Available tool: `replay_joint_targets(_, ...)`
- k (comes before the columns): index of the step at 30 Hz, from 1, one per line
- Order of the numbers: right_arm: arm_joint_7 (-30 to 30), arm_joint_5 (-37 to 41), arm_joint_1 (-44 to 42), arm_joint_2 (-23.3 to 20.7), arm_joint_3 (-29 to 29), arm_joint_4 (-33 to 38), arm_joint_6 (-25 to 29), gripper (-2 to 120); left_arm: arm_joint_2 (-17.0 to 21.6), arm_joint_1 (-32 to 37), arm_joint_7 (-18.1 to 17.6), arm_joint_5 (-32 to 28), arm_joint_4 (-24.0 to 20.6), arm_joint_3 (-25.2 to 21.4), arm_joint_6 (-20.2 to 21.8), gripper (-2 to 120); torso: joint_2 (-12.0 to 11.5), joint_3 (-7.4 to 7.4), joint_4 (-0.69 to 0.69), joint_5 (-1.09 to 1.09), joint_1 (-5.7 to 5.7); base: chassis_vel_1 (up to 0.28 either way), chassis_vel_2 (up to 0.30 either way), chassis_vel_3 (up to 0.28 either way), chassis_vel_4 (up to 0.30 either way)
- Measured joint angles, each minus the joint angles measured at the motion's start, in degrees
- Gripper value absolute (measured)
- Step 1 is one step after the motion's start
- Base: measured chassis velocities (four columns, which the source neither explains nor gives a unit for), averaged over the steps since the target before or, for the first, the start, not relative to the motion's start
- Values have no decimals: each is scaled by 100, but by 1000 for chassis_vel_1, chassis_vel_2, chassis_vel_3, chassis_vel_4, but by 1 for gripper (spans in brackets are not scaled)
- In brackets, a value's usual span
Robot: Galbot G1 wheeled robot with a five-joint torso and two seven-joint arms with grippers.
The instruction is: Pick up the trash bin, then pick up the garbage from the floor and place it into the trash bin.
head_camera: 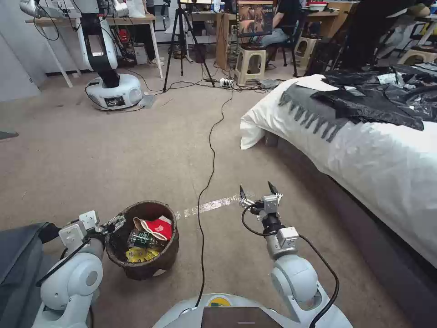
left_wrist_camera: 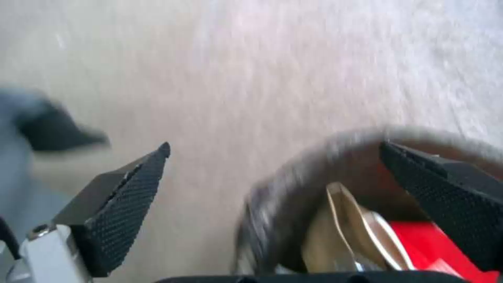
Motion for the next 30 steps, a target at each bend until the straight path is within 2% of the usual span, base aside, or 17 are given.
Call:
replay_joint_targets(3, 4, 0, -7, 19, 13, 17, -6, 100, -25, 58, 478, 673, -12, -18, -519, 100, 0, 0, -1, 0, 0, 0, 0, 0, 0)
replay_joint_targets(5, 4, 0, -8, 21, 15, 19, -9, 100, -26, 62, 493, 692, -12, -19, -543, 100, 0, 0, -1, 0, 0, 0, 0, 0, 0)
replay_joint_targets(8, 8, 9, -23, 70, 45, 53, -68, 100, -111, 212, 901, 1277, -12, -96, -1413, 100, 0, 0, -1, 0, 0, 0, 0, 0, 0)
replay_joint_targets(9, 22, 16, -32, 107, 69, 68, -82, 100, -177, 345, 1200, 1631, -13, -172, -1960, 100, 0, 0, 0, 0, 0, 0, 0, 0, 0)
replay_joint_targets(10, 22, 16, -32, 107, 69, 68, -82, 100, -177, 345, 1200, 1631, -13, -172, -1960, 100, 0, 0, 0, 0, 0, 0, 0, 0, 0)
replay_joint_targets(11, 36, 16, -46, 160, 95, 80, -93, 100, -266, 544, 1516, 1926, -36, -234, -2506, 100, 0, 0, 1, 0, 0, 0, 0, 0, 0)
replay_joint_targets(12, 46, 7, -56, 189, 108, 94, -95, 100, -334, 681, 1733, 2119, -47, -274, -2852, 100, 0, 0, 1, 0, 0, 0, 0, 0, 0)
replay_joint_targets(14, 69, -16, -82, 228, 113, 114, -101, 100, -449, 868, 2019, 2391, -65, -327, -3332, 100, 0, 0, 1, 0, 0, 0, 0, 0, 0)
replay_joint_targets(15, 69, -16, -82, 228, 113, 114, -101, 100, -449, 868, 2019, 2391, -65, -327, -3332, 100, 0, 0, 1, 0, 0, 0, 0, 0, 0)
replay_joint_targets(19, 130, -122, -191, 323, 112, 183, -102, 100, -741, 1161, 2280, 2699, -160, -396, -4087, 100, 0, 0, 0, 0, 0, 0, 0, 0, 0)
replay_joint_targets(20, 130, -122, -191, 323, 112, 183, -102, 100, -741, 1161, 2280, 2699, -160, -396, -4087, 100, 0, 0, 0, 0, 0, 0, 0, 0, 0)
replay_joint_targets(23, 132, -204, -282, 395, 148, 235, -72, 100, -943, 1353, 2457, 2916, -171, -472, -4511, 100, 0, 0, 0, 0, 0, 0, 0, 0, 0)
replay_joint_targets(30, 91, -348, -424, 551, 269, 324, 37, 100, -1146, 1643, 2492, 2976, -180, -466, -4838, 100, 0, 0, 1, 0, 0, 0, 0, 0, 0)
